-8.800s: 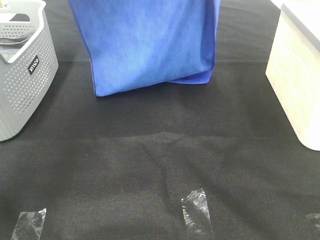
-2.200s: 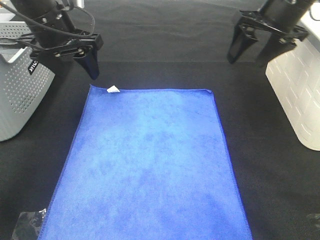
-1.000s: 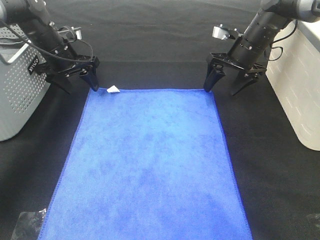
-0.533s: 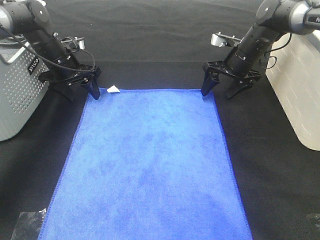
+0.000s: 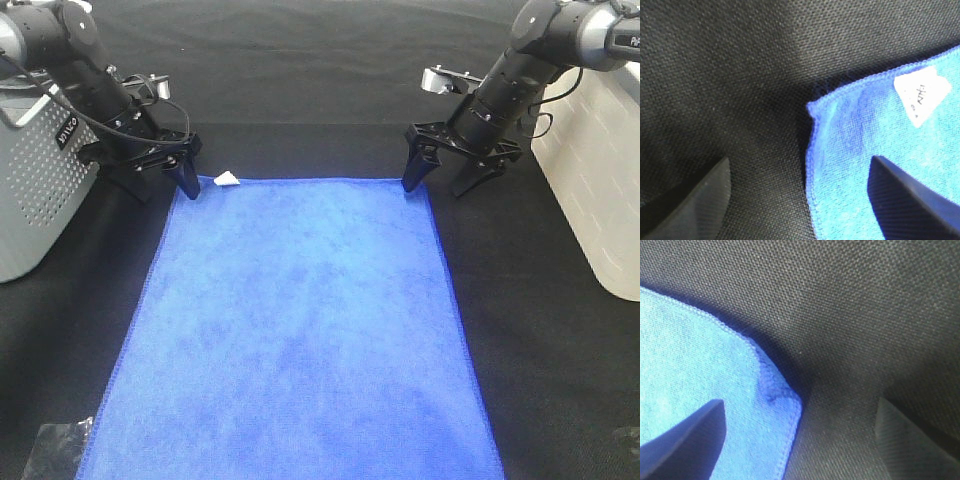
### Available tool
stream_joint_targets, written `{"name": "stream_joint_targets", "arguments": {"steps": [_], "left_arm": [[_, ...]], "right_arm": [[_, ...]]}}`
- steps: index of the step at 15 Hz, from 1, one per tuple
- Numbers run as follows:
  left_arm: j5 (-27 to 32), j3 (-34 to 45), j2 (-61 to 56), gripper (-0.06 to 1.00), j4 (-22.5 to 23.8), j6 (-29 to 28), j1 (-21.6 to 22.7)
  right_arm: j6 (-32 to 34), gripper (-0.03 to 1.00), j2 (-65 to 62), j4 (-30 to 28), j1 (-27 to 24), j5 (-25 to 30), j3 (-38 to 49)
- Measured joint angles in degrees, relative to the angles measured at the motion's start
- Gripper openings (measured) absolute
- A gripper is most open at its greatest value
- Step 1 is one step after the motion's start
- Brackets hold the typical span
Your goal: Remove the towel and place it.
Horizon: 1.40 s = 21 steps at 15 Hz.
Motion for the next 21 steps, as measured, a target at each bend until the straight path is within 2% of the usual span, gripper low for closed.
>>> {"name": "stream_joint_targets", "arguments": {"steps": [3,8,12,15,18,19,21], "left_arm": [[-1.8,0.0,0.1,0.73,-1.1,0.0,-0.7],[-5.4,-0.1,0.6,0.73,-2.1,0.2,-5.6],[-5.5,-0.1,0.7,0.71,-1.9,0.2,-5.8],[-5.7,-0.1,0.9,0.52,0.2,0.2,-5.8],[-5.8,-0.1,1.2,0.15,0.7,0.2,-5.8],[-5.8,-0.1,1.2,0.04,0.6,0.3,-5.8],[-5.8,-0.1,1.2,0.01,0.6,0.4,-5.8]], "right_arm": [[0.0,0.82,0.1,-0.6,2.1,-3.4,0.0],[0.0,0.8,0.2,-0.7,5.0,-6.4,0.0],[-0.1,0.69,0.3,-4.1,5.6,-6.6,0.0],[-0.1,0.43,0.4,-5.8,5.6,-6.6,0.0],[-0.1,0.06,0.6,-5.8,5.6,-6.6,0.0],[-0.1,0.03,0.6,-5.8,5.6,-6.6,0.0],[-0.1,0.03,0.6,-5.8,5.6,-6.6,0.0]]}}
